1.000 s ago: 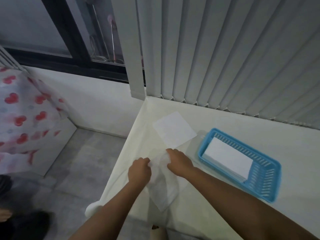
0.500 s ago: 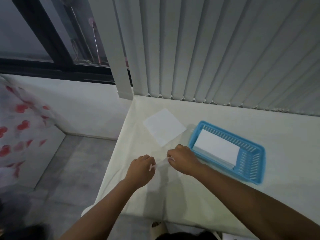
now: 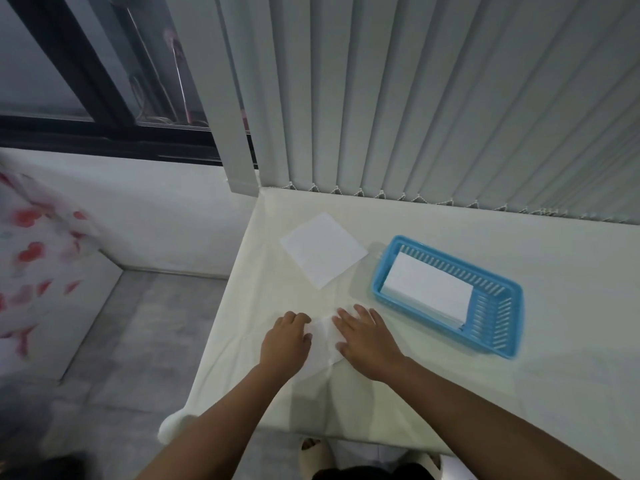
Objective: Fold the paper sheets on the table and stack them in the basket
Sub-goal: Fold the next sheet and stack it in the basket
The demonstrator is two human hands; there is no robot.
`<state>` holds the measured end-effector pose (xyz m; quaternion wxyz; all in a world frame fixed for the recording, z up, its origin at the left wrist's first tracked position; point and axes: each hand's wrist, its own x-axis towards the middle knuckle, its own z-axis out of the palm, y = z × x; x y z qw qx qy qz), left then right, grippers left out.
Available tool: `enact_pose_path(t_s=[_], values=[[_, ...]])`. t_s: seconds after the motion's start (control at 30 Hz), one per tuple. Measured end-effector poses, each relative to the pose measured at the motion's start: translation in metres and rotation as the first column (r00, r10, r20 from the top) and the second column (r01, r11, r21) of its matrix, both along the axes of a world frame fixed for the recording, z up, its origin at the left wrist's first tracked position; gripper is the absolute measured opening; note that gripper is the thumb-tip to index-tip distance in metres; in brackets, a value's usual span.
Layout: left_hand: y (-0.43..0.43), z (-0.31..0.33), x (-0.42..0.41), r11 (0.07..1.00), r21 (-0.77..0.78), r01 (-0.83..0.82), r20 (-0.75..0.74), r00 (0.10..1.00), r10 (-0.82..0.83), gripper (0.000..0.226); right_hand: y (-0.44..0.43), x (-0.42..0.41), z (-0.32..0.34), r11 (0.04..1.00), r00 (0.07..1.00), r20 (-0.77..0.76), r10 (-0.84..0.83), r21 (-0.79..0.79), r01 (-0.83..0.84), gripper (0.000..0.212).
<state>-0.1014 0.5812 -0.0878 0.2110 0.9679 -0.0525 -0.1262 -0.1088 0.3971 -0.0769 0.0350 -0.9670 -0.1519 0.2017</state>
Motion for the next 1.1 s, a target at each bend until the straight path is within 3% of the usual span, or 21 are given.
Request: enact_pose_path(t_s=[0.1, 0.3, 0.47, 0.53, 0.6, 0.67, 0.77, 0.83, 0.97, 1.1], values=[[-0.007, 0.001, 0.01, 0.998, 0.026, -0.049, -0.041, 0.998, 0.05, 0.034, -0.003, -0.003, -0.008, 0.999, 0.999, -0.024, -0.021, -0.041, 0.02, 0.064], [-0.007, 0.01, 0.033, 0.995, 0.017, -0.094, -0.272, 0.958, 0.095, 0.019, -0.017, -0.01, -0.006, 0.992, 0.991, -0.036, -0.126, -0.027, 0.125, 0.068], [0.01, 0.025, 0.049, 0.978, -0.109, -0.179, -0.365, 0.922, 0.128, 0.012, -0.015, -0.02, 0.007, 0.941, 0.946, 0.095, -0.311, 0.175, 0.291, 0.048], [0.016, 0.034, 0.053, 0.937, -0.206, -0.283, -0.382, 0.905, 0.189, 0.009, -0.009, -0.02, 0.012, 0.891, 0.921, 0.067, -0.384, 0.287, 0.351, 0.038], [0.017, 0.045, 0.055, 0.808, -0.385, -0.445, -0.446, 0.857, 0.259, 0.011, 0.003, -0.019, 0.021, 0.766, 0.86, -0.071, -0.506, 0.422, 0.485, 0.026], [0.014, 0.058, 0.055, 0.619, -0.544, -0.567, -0.517, 0.807, 0.285, 0.016, 0.017, -0.015, 0.03, 0.574, 0.752, -0.254, -0.608, 0.514, 0.638, 0.035], [0.002, 0.07, 0.052, 0.445, -0.674, -0.589, -0.521, 0.807, 0.278, 0.023, 0.031, -0.003, 0.043, 0.177, 0.5, -0.571, -0.651, 0.527, 0.831, 0.047], [-0.005, 0.074, 0.048, 0.327, -0.731, -0.599, -0.543, 0.8, 0.255, 0.025, 0.036, 0.003, 0.052, -0.078, 0.357, -0.771, -0.527, 0.462, 0.883, 0.043], [-0.019, 0.079, 0.042, 0.2, -0.768, -0.609, -0.585, 0.793, 0.169, 0.023, 0.035, 0.016, 0.069, -0.212, 0.416, -0.762, -0.497, 0.572, 0.793, 0.013], [-0.03, 0.087, 0.047, 0.148, -0.745, -0.65, -0.612, 0.755, 0.236, 0.014, 0.02, 0.024, 0.082, -0.119, 0.46, -0.62, -0.636, 0.667, 0.735, 0.013]])
